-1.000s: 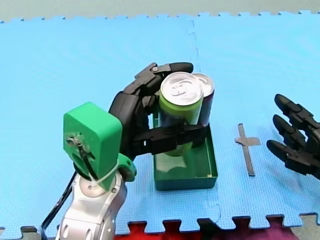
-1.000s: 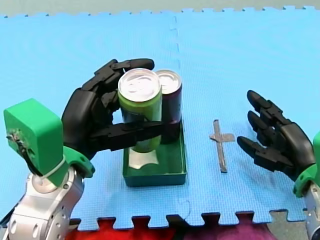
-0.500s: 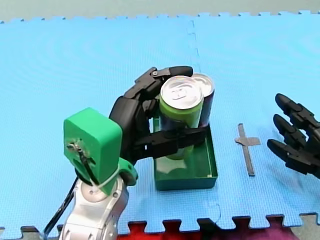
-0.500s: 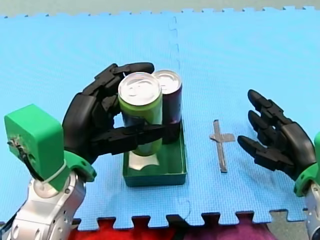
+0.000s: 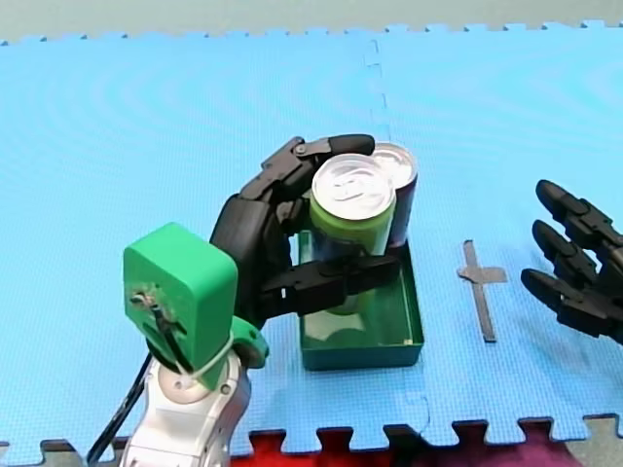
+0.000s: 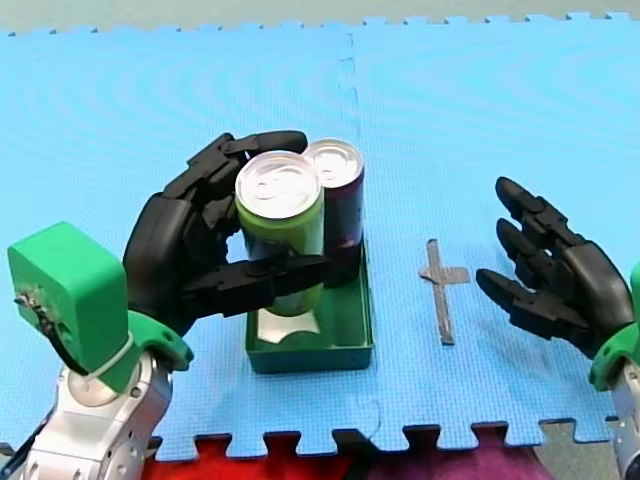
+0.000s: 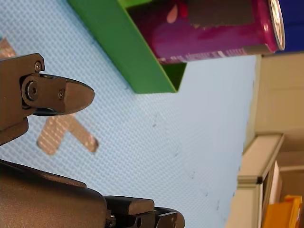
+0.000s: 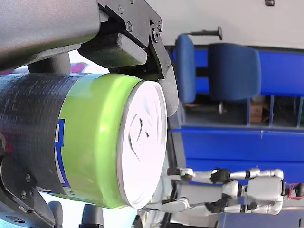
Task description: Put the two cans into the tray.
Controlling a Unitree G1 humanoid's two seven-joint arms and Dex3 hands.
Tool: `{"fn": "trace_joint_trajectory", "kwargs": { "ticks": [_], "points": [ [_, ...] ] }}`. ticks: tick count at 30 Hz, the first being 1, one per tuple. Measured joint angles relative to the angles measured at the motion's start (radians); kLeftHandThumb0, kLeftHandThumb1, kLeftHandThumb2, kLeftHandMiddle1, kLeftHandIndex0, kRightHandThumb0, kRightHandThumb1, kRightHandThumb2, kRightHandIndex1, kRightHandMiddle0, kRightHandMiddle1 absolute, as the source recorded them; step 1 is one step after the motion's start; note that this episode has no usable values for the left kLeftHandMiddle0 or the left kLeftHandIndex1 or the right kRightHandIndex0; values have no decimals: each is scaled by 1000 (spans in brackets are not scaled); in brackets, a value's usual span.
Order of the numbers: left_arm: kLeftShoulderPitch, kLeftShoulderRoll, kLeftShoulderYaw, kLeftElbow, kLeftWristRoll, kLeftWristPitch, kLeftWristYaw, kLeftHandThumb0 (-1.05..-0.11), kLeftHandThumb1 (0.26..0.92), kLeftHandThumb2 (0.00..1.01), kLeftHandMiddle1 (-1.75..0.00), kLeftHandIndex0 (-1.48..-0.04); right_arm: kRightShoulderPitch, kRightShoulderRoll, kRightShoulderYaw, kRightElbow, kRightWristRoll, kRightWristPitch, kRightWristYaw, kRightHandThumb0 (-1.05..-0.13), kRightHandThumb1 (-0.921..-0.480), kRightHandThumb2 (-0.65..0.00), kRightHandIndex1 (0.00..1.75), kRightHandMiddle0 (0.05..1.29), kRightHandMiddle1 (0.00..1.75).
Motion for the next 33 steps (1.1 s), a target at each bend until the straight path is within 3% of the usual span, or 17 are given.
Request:
{"fn": "trace_joint_trajectory", "kwargs": {
  "ticks": [33],
  "points": [
    [27, -10, -4, 42, 5, -63, -18, -429, 868, 0, -1746, -566, 12, -12, 9, -16, 0, 1, 3, -1048, -921, -426, 0, 94, 0]
  ]
}}
